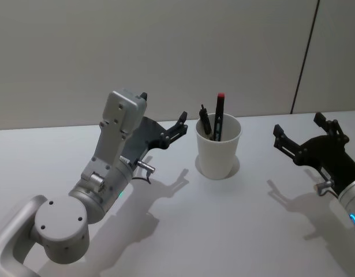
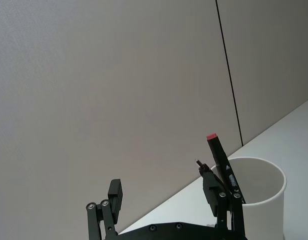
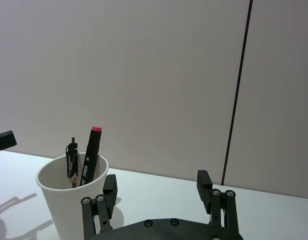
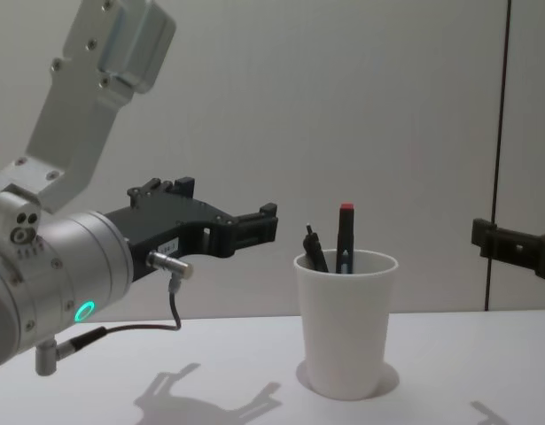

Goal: Place the pen into the pen holder.

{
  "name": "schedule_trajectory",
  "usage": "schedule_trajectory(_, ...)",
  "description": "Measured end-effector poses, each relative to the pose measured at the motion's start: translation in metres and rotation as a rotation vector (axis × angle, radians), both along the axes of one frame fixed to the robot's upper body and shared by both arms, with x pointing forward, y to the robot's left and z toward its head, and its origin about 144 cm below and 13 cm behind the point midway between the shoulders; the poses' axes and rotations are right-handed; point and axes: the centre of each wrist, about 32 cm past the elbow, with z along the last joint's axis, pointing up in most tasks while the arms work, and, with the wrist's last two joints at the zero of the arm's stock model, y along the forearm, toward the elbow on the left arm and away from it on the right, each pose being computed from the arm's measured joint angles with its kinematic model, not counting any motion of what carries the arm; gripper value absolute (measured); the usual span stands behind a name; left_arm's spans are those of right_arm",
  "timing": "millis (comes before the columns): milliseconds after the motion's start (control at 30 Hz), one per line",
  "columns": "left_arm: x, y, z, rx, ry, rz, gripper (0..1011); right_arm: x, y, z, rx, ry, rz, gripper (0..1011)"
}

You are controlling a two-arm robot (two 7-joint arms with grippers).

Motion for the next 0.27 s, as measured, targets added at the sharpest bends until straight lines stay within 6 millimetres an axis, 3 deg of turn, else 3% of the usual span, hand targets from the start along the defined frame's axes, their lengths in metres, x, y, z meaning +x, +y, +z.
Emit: schedule_trajectory(267, 0.0, 0.0, 0.0, 0.0, 0.0, 0.0, 1001, -0.0001, 0.0002, -0.0001, 0.0, 0.0, 0.001, 1002)
